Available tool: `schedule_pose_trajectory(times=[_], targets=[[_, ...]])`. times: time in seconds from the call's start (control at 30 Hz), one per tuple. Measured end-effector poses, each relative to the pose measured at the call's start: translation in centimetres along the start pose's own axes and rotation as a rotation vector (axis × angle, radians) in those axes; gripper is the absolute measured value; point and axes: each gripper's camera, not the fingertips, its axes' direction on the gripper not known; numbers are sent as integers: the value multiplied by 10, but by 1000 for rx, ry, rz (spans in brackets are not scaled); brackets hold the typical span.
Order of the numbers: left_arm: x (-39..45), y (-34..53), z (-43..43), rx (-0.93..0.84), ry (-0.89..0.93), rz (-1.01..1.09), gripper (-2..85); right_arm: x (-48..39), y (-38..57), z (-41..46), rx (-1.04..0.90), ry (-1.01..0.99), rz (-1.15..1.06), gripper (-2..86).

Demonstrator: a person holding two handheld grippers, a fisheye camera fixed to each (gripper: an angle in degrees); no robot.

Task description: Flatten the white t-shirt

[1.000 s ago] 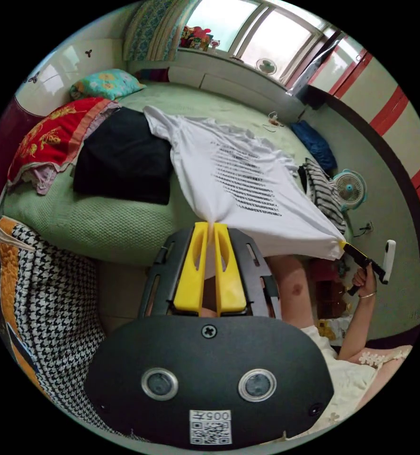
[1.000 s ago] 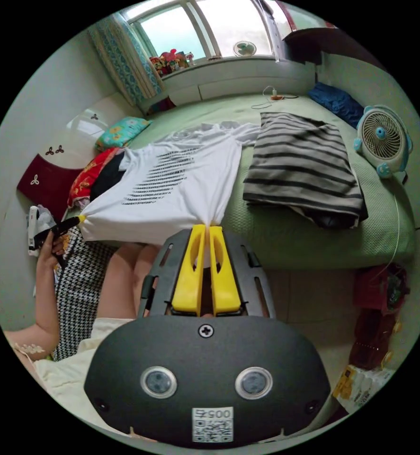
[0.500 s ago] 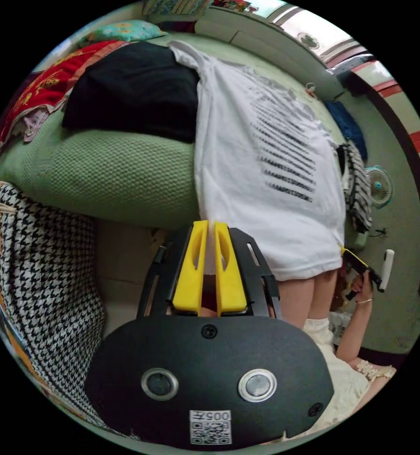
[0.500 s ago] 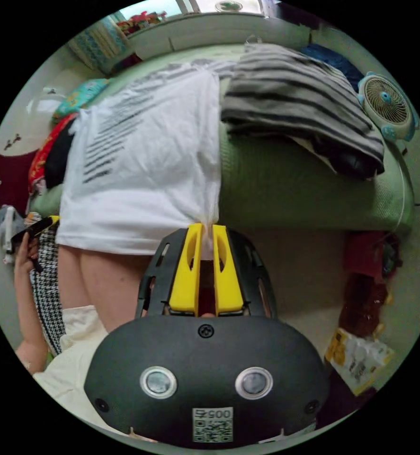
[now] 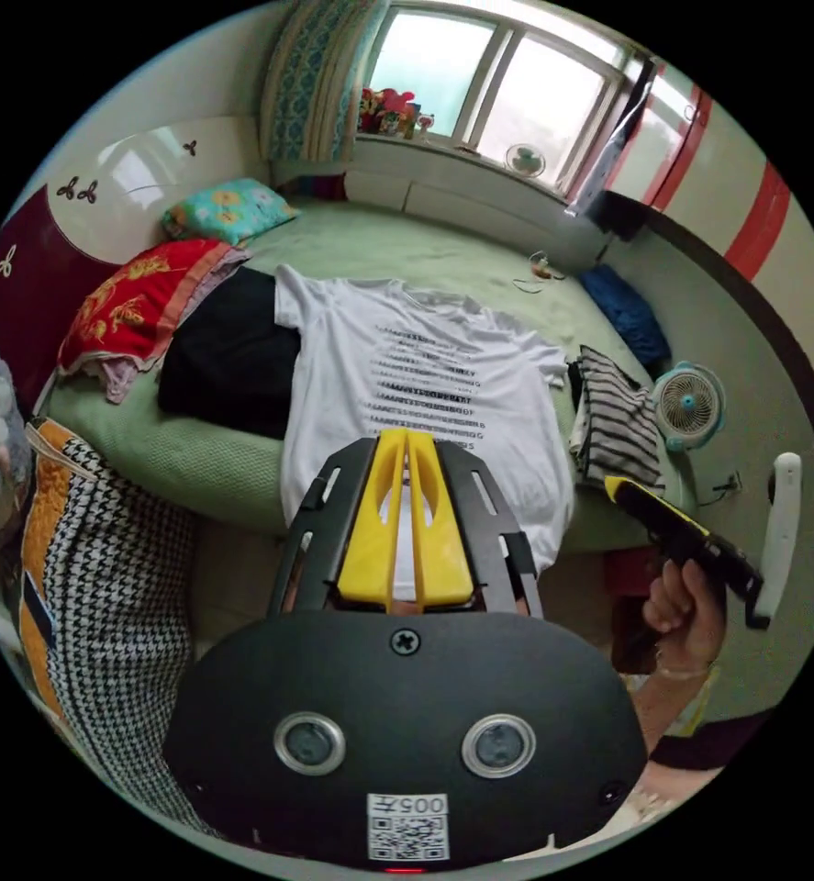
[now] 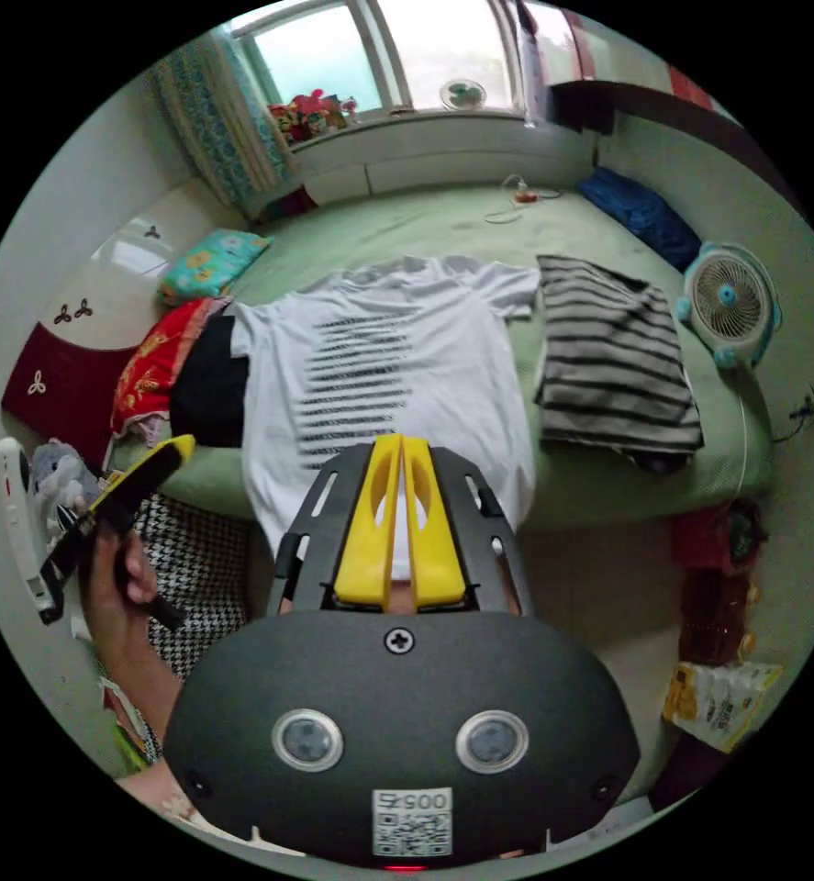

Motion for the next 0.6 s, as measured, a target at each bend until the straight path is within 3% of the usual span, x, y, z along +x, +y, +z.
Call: schedule_pose_trajectory(times=[0.1, 0.3, 0.6], targets=[[28, 20, 29, -26, -157, -18, -4, -25, 12, 26, -18, 28, 28, -12], [54, 58, 111, -140, -205, -53, -3, -48, 53, 108, -94, 140, 6, -13], [98, 109, 150, 10, -189, 24, -2, -64, 101, 138, 42, 108, -45, -13]])
